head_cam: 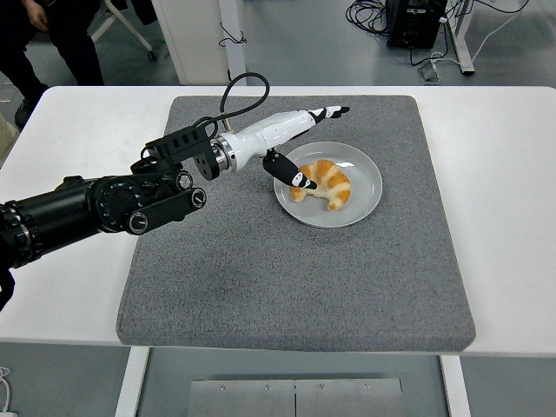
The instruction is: Place the bread on the plate
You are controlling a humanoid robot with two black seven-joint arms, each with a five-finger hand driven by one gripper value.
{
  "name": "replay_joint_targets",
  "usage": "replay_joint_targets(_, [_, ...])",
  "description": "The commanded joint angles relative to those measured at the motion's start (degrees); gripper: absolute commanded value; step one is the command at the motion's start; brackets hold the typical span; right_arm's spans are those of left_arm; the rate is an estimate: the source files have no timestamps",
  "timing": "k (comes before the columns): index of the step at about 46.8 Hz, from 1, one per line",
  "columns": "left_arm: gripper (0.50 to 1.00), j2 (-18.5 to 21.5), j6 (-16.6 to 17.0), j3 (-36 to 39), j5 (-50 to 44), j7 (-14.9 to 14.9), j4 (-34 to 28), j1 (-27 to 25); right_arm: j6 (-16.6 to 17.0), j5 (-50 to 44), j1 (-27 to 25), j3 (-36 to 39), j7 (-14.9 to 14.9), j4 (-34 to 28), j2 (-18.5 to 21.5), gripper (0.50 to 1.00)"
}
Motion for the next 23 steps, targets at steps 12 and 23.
replay_joint_targets(12, [0.977, 6.8, -0.27, -0.81, -5.58, 0.15, -6.38, -4.72, 0.0, 0.0, 0.0, 0.0, -0.01, 0.0, 0.0, 1.0])
replay_joint_targets(23, [0.978, 10.58, -0.36, -7.05, -12.7, -0.2, -7.87, -5.87, 0.0, 0.0, 0.0, 0.0, -0.01, 0.0, 0.0, 1.0])
